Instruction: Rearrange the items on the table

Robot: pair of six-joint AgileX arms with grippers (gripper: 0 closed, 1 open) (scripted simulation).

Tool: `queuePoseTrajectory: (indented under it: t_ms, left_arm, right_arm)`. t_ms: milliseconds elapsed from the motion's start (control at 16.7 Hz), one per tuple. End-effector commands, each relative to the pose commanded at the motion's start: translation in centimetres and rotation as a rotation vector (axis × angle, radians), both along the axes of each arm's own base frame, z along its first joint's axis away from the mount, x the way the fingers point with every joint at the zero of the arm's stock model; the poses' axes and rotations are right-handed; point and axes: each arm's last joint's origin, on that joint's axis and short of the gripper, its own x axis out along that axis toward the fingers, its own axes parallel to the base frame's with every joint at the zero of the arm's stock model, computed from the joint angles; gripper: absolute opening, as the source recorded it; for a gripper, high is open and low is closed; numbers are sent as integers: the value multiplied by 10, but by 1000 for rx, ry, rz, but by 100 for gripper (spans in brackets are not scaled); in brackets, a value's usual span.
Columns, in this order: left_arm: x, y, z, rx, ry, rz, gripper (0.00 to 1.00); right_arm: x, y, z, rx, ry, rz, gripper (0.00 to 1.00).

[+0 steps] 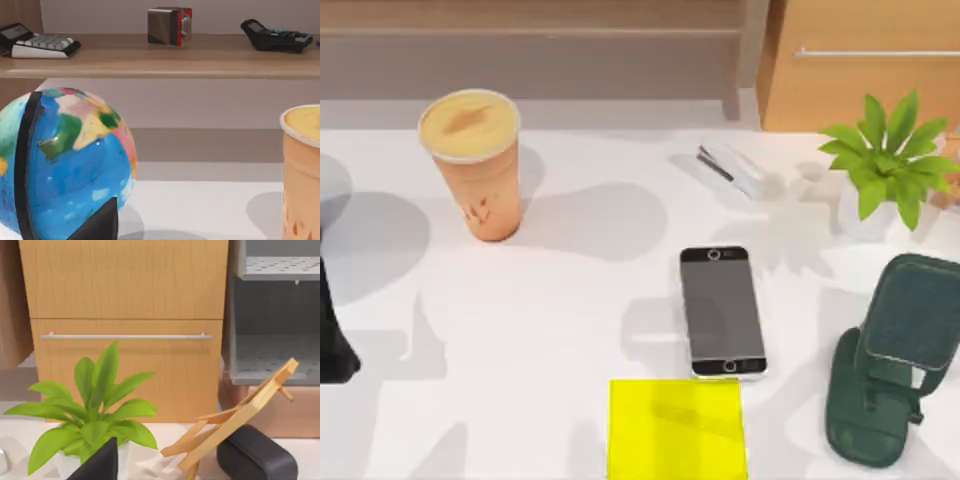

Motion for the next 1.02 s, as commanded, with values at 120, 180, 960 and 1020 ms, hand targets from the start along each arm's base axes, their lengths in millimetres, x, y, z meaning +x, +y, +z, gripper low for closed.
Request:
queuePoseTrajectory:
  t_ms: [120,180,960,1020]
  left_arm:
    - [0,0,0,0,0,0,100]
    - [0,0,0,0,0,0,100]
    - [0,0,0,0,0,0,100]
    - [0,0,0,0,0,0,100]
  right_arm:
    - [0,0,0,0,1,0,100]
    - [0,0,2,-5,11,-2,100]
    - [78,-17,71,-280,887,54,100]
    - [91,-20,71,-296,977,79,100]
